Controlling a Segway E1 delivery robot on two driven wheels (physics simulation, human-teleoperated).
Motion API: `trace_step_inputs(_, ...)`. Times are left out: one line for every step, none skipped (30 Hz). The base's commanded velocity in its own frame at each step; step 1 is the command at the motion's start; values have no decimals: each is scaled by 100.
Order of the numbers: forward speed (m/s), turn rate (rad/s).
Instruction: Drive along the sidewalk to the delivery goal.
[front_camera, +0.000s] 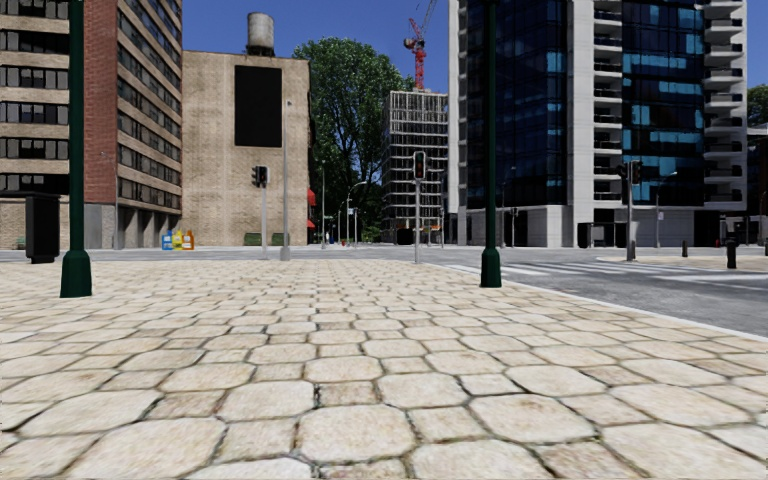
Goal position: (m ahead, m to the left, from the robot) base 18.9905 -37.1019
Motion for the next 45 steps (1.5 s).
trace_step_inputs(200, 0)
trace_step_inputs(200, 0)
trace_step_inputs(200, 0)
trace_step_inputs(200, 0)
trace_step_inputs(200, 0)
trace_step_inputs(200, 0)
trace_step_inputs(200, 0)
trace_step_inputs(200, 0)
trace_step_inputs(200, 0)
trace_step_inputs(200, 0)
trace_step_inputs(200, 0)
trace_step_inputs(200, 0)
trace_step_inputs(200, 0)
trace_step_inputs(200, 0)
trace_step_inputs(200, 0)
trace_step_inputs(200, 0)
trace_step_inputs(200, 0)
trace_step_inputs(200, 0)
trace_step_inputs(200, 0)
trace_step_inputs(200, 0)
trace_step_inputs(200, 0)
trace_step_inputs(200, 0)
trace_step_inputs(200, 0)
trace_step_inputs(200, 0)
trace_step_inputs(200, 0)
trace_step_inputs(200, 0)
trace_step_inputs(200, 0)
trace_step_inputs(200, 0)
trace_step_inputs(200, 0)
trace_step_inputs(200, 0)
trace_step_inputs(200, 0)
trace_step_inputs(200, 0)
trace_step_inputs(200, 0)
trace_step_inputs(200, 0)
trace_step_inputs(200, 0)
trace_step_inputs(200, 0)
trace_step_inputs(200, 0)
trace_step_inputs(200, 0)
trace_step_inputs(200, 0)
trace_step_inputs(200, 0)
trace_step_inputs(200, 0)
trace_step_inputs(200, 0)
trace_step_inputs(200, 0)
trace_step_inputs(200, 0)
trace_step_inputs(200, 0)
